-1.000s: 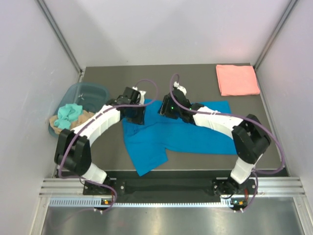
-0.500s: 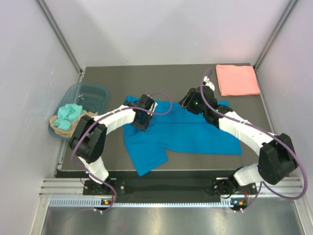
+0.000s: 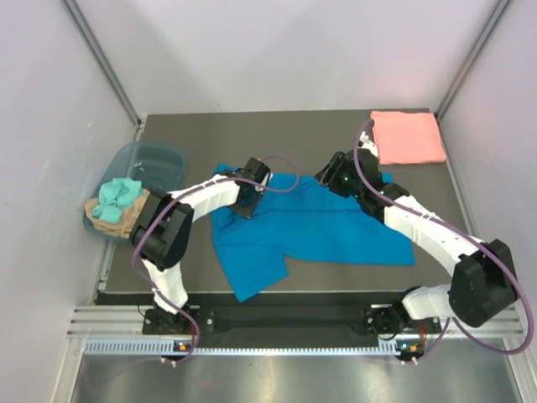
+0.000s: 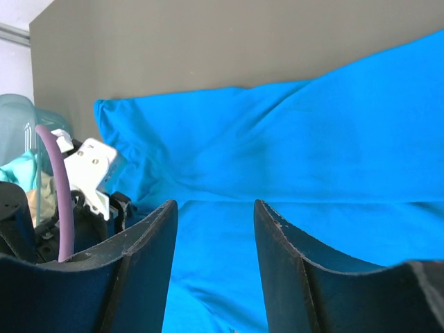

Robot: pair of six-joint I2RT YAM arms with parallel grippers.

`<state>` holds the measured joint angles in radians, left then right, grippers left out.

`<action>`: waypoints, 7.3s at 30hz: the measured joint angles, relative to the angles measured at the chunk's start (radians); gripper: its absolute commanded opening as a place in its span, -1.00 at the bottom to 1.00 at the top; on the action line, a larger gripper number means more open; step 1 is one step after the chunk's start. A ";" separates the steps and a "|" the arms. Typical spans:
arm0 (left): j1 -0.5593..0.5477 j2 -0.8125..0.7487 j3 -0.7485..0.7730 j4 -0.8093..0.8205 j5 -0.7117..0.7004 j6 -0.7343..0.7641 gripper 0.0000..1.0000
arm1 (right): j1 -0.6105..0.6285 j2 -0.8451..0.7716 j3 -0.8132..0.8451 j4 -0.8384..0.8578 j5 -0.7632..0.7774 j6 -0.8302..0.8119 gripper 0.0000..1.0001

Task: Fold and stack the t-shirts
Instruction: Fold the tshirt

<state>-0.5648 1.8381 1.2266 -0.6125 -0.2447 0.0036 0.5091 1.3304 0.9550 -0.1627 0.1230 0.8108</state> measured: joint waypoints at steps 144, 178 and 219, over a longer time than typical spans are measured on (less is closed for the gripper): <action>0.330 0.087 0.219 -0.244 0.465 -0.287 -0.19 | 0.415 0.672 0.237 0.305 0.280 0.676 -1.00; 0.334 -0.058 -0.096 -0.076 0.488 -0.401 -1.00 | 0.401 0.496 0.073 0.204 0.109 0.615 -1.00; 0.334 -0.206 -0.230 -0.021 0.439 -0.430 -0.19 | 0.317 0.463 0.037 0.237 -0.051 0.509 -1.00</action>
<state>-0.2306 1.6318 0.9970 -0.6338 0.1947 -0.4259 0.8261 1.7939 0.9924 0.0742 0.0719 1.3193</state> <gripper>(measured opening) 0.405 0.013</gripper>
